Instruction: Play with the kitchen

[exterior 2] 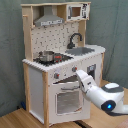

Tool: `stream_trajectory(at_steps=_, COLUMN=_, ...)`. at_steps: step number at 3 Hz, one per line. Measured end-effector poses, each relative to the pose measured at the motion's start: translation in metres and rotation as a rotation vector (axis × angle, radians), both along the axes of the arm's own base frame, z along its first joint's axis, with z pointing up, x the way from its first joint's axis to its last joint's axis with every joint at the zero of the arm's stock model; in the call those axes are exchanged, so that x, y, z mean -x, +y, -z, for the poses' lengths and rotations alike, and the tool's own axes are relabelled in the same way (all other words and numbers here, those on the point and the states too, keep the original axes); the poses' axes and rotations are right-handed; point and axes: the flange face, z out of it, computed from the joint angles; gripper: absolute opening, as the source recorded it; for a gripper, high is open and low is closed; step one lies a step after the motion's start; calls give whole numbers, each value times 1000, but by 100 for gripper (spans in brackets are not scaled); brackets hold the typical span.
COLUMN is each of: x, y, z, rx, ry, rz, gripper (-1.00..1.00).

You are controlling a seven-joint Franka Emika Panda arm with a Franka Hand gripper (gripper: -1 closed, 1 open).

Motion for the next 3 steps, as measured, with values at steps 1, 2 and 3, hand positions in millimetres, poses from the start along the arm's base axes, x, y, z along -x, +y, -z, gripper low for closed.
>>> stream_trajectory(at_steps=1, x=5, y=-2, z=-21, rx=63, ry=32, rz=4, gripper=100)
stream_trajectory(at_steps=2, x=7, y=-5, z=-42, rx=123, ry=65, rz=11, gripper=100)
stream_trajectory(at_steps=3, x=6, y=-11, z=-63, rx=181, ry=117, rz=22, gripper=100)
